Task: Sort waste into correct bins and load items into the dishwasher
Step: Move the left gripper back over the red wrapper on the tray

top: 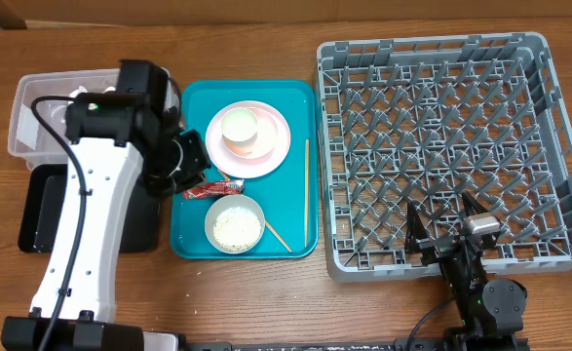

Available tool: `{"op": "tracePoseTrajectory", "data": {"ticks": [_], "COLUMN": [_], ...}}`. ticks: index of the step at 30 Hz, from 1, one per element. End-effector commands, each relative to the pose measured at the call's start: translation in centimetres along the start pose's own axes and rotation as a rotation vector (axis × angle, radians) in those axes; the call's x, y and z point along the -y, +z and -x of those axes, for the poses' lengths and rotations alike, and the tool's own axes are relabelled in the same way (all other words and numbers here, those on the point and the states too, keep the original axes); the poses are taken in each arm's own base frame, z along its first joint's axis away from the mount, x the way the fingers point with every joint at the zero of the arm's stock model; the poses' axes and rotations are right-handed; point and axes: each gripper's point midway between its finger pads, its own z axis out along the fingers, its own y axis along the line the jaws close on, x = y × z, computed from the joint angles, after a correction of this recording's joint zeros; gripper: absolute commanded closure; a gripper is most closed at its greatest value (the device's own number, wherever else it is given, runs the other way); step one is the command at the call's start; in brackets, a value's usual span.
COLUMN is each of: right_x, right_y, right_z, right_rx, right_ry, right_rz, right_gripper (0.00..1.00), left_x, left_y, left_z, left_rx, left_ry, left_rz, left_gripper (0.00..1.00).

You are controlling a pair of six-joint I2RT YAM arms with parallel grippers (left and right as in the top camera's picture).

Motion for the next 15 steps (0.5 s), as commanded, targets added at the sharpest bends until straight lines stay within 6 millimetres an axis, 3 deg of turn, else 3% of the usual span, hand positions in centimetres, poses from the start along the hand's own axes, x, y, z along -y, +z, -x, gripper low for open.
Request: {"op": "tracePoseTrajectory", "data": {"ticks": [1, 7, 10, 12, 13, 15], "right_x": [0.2, 0.2, 0.2, 0.2, 0.2, 0.2], "right_y": [0.0, 0.0, 0.0, 0.0, 0.0, 0.0], "right_z": [-0.3, -0.3, -0.3, -0.3, -0.3, -0.3], "right_rx": [0.001, 0.001, 0.001, 0.001, 0.001, 0.001], "right_ry": [0.000, 0.000, 0.000, 0.000, 0.000, 0.000], "right_rz": [-0.009, -0.009, -0.009, -0.009, -0.009, -0.009], "right_gripper": [0.00, 0.00, 0.00, 0.00, 0.00, 0.00], "left_x": [-0.8, -1.2, -2.0, -2.3, -2.4, -2.6], "left_y": [0.6, 2.3, 3.6, 4.7, 5.2, 6.2], "left_z": [0.0, -0.6, -0.3, 0.0, 0.0, 0.2], "left_rx": [0.024, 0.008, 0.019, 0.026, 0.027, 0.032], "left_ry": [-0.084, -0.169, -0.199, -0.220, -0.235, -0.281], "left_rz": [0.087, 0.126, 0.149, 0.150, 0.149, 0.147], "left_gripper": [0.94, 0.85, 0.64, 0.40, 0.34, 0.33]}}
